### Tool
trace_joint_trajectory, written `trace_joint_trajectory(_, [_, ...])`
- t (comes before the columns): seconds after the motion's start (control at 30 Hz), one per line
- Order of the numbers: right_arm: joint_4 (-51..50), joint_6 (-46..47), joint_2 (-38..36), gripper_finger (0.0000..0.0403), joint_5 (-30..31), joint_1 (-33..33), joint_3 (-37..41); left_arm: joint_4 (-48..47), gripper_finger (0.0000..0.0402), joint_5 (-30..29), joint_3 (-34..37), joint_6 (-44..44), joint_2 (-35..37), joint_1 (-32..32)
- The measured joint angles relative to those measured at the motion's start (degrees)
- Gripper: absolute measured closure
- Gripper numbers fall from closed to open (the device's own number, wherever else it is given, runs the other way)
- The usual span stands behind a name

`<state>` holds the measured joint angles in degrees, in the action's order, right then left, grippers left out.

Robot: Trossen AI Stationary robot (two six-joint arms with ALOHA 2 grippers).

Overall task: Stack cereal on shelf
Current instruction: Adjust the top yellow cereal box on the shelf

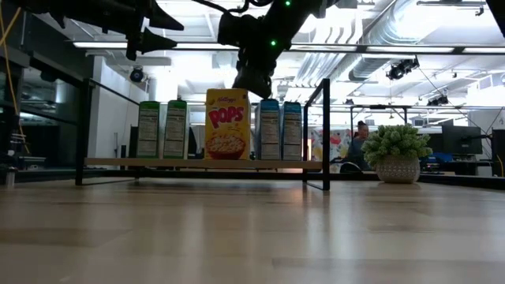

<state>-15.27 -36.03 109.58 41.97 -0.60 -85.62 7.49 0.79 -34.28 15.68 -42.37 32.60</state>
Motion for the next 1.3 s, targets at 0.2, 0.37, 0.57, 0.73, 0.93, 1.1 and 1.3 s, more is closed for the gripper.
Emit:
trace_joint_trajectory(0.2, [-0.1, 0.0, 0.0, 0.0331, -0.3, 0.0, 0.0, 0.0, 0.0165, 0.0, 0.0, -1.0, 0.0, 0.0])
trace_joint_trajectory(0.37, [-0.1, 1.2, 0.0, 0.0287, -0.3, 0.0, 0.0, 0.0, 0.0165, 0.0, 0.0, -1.9, 0.0, 0.0])
trace_joint_trajectory(0.57, [-0.1, 1.3, 0.0, 0.0262, -0.1, 0.1, 0.0, 0.0, 0.0165, 0.0, 0.0, -2.0, 0.0, 0.0])
trace_joint_trajectory(0.73, [-0.9, 1.2, 0.0, 0.0261, -0.4, 0.3, -0.8, 0.0, 0.0165, 0.0, 0.0, -1.9, 0.0, 0.0])
trace_joint_trajectory(0.93, [-5.0, 3.9, 0.0, 0.0261, -2.8, 0.1, -4.3, 0.0, 0.0165, 0.0, 0.0, -1.9, 0.0, 0.0])
trace_joint_trajectory(1.1, [-8.4, 4.6, 0.0, 0.0261, -4.7, -0.7, -5.4, 0.0, 0.0165, -0.1, 0.0, -1.9, 0.0, 0.0])
trace_joint_trajectory(1.3, [-8.3, 4.2, -0.2, 0.0261, -5.1, -1.1, -5.4, 0.0, 0.0165, -0.4, 0.0, -1.9, 0.0, 0.0])
